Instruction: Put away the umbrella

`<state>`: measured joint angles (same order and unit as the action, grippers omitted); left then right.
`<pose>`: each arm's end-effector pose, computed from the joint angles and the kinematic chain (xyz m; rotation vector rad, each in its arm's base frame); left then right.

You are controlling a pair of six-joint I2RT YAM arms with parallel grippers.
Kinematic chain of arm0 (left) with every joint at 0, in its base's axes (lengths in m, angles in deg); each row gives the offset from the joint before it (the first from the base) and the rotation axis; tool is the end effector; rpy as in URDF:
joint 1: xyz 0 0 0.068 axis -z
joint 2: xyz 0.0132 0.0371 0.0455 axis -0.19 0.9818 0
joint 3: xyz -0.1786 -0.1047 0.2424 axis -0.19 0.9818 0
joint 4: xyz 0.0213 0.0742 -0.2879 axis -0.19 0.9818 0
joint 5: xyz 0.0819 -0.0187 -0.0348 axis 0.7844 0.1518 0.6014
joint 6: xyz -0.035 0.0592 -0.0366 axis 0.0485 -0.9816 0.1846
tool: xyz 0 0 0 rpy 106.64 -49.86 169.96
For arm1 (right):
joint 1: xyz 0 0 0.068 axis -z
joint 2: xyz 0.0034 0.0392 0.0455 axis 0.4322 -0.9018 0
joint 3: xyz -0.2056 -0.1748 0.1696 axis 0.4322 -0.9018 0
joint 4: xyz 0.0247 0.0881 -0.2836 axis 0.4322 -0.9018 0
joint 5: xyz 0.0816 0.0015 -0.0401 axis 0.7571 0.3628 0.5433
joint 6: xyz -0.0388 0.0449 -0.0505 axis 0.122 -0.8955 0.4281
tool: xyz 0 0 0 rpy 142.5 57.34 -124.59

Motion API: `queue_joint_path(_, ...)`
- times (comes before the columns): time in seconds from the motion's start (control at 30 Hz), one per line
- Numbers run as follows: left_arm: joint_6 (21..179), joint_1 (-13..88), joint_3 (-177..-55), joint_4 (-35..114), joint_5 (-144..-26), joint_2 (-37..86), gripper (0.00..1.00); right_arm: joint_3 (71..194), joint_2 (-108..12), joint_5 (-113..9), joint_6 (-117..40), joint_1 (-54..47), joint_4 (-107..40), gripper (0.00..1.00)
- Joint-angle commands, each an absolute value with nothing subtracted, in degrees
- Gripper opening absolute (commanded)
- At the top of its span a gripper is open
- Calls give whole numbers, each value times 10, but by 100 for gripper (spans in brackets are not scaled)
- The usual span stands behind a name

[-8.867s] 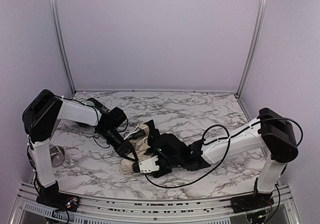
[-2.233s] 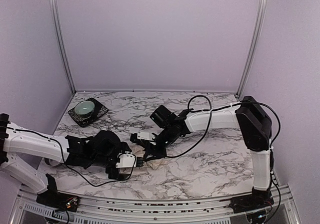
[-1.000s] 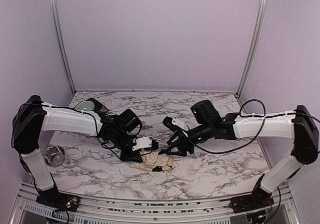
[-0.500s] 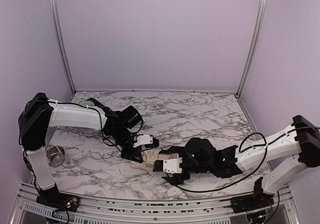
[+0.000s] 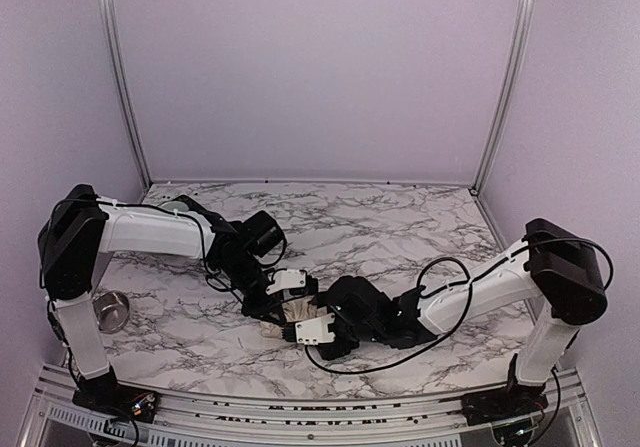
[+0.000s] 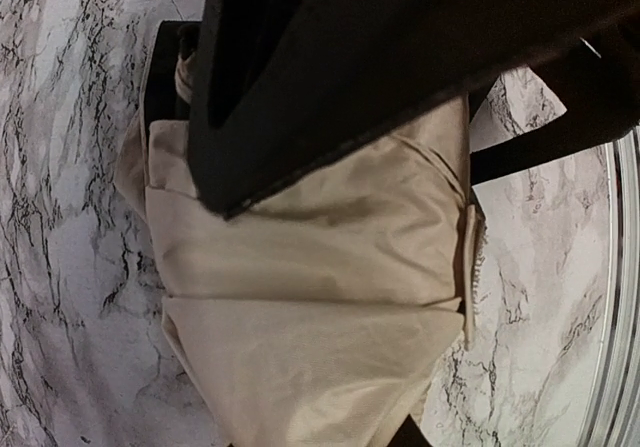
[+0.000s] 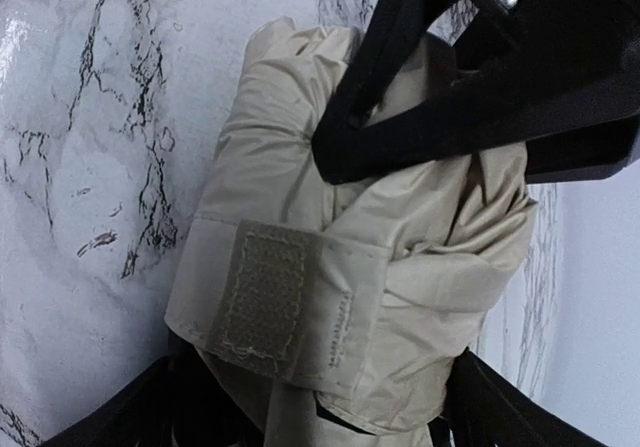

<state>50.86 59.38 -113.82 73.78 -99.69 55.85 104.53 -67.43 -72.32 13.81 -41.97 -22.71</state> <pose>0.2608 -0.3334 0.1620 1.9582 1.9338 -0.6053 0.1655 0.3619 0.1356 -1.8487 1.3577 -0.0641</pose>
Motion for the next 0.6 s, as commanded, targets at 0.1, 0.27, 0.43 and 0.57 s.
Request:
queue_joint_path(0.1,489,596,-1110,829,-1004,592,25,1094,-714,-706,136,-384,-328,81)
queue_joint_path(0.27,478,595,-1108,829,-1008,591,25,1122,-747,-680,136,-377,-390,72)
queue_joint_path(0.43,473,595,-1106,829,-1008,588,26,1152,-782,-659,117,-372,-447,57)
queue_joint_path(0.57,476,594,-1104,817,-999,581,51,1162,-791,-639,112,-368,-472,39)
